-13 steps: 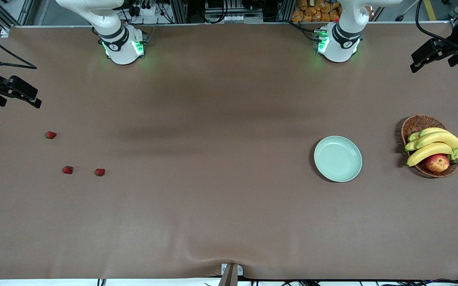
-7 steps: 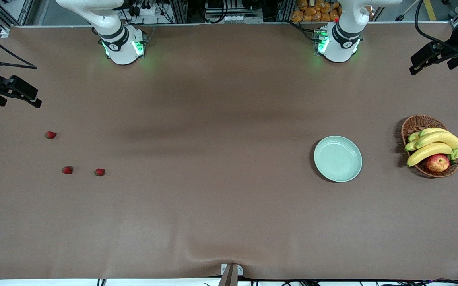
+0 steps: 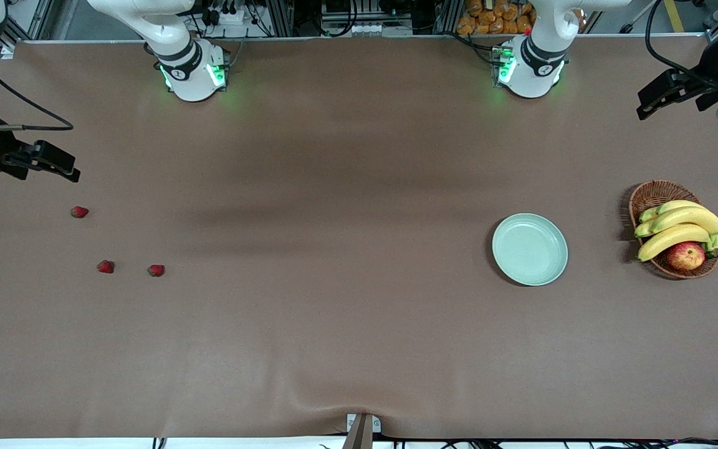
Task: Collect all strawberries into plate
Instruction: 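Move the right gripper down over the red strawberries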
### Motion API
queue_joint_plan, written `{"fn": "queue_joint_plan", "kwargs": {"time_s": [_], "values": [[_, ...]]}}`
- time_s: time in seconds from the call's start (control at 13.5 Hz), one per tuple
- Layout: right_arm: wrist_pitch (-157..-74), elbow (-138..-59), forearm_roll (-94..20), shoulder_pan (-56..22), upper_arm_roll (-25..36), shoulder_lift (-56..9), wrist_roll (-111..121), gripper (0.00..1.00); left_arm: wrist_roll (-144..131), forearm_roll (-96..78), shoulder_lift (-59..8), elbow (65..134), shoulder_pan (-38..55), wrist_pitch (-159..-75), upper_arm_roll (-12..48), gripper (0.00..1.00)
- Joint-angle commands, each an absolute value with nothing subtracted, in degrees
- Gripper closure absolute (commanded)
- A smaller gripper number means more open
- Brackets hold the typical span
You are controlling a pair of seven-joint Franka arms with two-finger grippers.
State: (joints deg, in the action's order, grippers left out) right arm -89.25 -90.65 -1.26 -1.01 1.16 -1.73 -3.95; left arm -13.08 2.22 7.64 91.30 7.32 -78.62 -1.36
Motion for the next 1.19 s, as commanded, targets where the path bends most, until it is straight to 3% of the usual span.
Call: {"fn": "queue_joint_plan", "kwargs": {"time_s": [0.0,0.45,0.67,1.11], "values": [[-89.21,-89.74,-1.05,-0.62,1.05,-5.60,-3.43,0.00,-13.10,1.49,7.12,89.91,7.56,-77.34,-1.49,0.00],[-102.46,-92.36,-1.84,-0.09,1.05,-19.14,-3.34,0.00,-13.18,1.32,7.03,89.82,7.65,-77.34,-0.97,0.00],[-114.06,-99.39,-1.85,1.32,1.05,-21.87,-2.82,0.00,-13.18,1.23,7.03,89.82,7.56,-77.34,-0.70,0.00],[-124.35,-100.72,-1.76,1.23,1.05,-30.14,-1.67,0.00,-13.18,1.23,6.94,90.17,7.65,-77.34,-0.62,0.00]]}}
